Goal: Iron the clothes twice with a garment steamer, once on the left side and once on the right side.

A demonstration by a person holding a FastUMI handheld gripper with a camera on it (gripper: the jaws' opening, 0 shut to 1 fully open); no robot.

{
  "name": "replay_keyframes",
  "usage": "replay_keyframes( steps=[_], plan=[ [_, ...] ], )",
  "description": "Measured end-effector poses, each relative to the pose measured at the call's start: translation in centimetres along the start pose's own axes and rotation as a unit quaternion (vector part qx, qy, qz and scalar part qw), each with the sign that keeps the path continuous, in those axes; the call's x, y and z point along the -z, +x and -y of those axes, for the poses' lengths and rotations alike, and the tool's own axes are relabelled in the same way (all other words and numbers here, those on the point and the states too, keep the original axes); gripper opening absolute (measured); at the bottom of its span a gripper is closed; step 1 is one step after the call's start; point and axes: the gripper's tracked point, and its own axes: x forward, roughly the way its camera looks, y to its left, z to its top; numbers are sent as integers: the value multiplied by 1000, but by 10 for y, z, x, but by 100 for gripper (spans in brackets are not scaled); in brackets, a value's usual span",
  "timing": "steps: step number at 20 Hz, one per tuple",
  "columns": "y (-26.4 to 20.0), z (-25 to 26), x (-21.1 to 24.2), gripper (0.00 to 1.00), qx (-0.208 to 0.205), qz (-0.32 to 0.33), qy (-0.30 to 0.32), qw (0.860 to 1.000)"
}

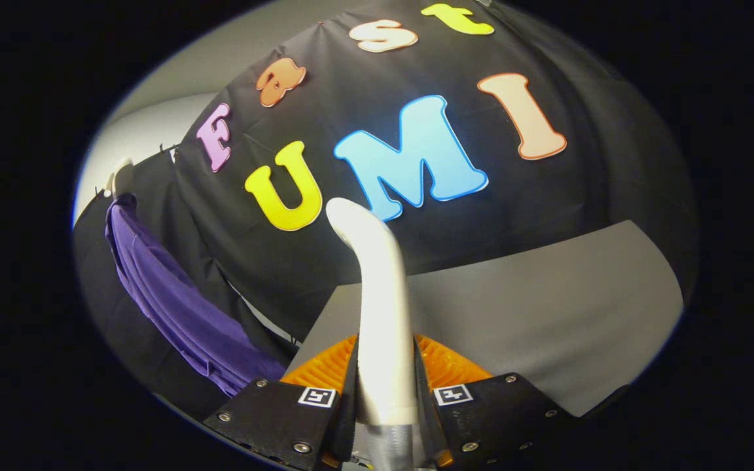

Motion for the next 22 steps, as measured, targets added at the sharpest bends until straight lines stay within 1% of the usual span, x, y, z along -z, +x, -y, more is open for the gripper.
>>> replay_keyframes(
  steps=[4,8,11,13,17,22],
  plan=[
    [-38,-50,7,40,-4,39,-41,998],
    [-80,-89,-3,40,25,121,-35,992],
    [-109,-126,-1,40,28,161,-47,985],
    [-124,-148,2,40,39,179,-63,981],
    [-142,-204,11,40,46,227,-95,968],
    [-151,-269,15,40,45,262,-127,956]
  ],
)
